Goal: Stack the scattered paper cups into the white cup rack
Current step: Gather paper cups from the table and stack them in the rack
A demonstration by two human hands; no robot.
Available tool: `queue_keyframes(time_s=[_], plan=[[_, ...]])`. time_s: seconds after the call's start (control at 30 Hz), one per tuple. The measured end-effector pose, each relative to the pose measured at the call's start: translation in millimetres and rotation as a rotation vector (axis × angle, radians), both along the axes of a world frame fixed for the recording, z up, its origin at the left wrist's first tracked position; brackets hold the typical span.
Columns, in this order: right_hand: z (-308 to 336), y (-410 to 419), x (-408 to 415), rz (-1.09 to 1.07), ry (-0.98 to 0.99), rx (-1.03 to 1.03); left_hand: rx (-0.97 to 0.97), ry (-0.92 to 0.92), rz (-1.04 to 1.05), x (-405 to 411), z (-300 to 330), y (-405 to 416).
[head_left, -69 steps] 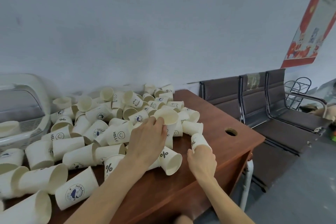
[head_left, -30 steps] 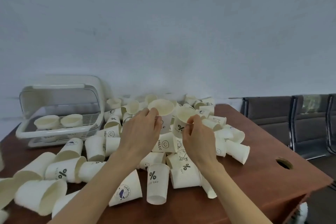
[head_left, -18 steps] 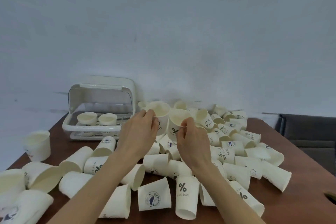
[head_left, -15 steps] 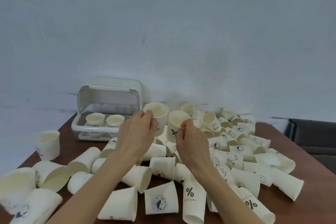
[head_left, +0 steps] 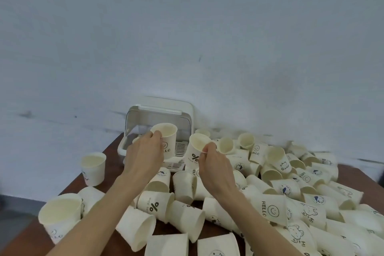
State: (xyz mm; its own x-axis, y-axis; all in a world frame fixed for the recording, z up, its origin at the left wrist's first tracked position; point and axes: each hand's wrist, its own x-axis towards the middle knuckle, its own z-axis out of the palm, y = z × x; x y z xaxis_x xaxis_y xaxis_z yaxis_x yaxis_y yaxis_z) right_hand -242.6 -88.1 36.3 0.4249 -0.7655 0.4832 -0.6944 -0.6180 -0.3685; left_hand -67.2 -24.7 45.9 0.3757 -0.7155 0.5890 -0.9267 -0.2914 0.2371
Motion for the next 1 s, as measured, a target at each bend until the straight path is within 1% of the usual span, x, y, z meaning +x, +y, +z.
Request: queue_keyframes(time_s=[0.17,0.4,0.63,0.9,1.0], plan=[[1.7,-20.8,36.8,0.037,0.069,-0.018,0.056,-0.008,0.102,32.3,2.2,-6.2],[5.8,-53.9,93.0,0.078,0.096,0.047,0.103,0.0,0.198,69.2,-2.4,-29.7],[-12.6,-77.6,128.6,0.082,0.165,0.1,0.119,0.051,0.179,95.8,-24.6,-50.2],[-36.6,-90.6,140.6,0.082,0.339,0.087,0.227,0.002,0.117,110.5,-44.2,-66.2],[-41.7,-89.7,143.2,0.07,0.346,0.069,0.248,-0.015,0.112,111.2,-49.1,-68.5]])
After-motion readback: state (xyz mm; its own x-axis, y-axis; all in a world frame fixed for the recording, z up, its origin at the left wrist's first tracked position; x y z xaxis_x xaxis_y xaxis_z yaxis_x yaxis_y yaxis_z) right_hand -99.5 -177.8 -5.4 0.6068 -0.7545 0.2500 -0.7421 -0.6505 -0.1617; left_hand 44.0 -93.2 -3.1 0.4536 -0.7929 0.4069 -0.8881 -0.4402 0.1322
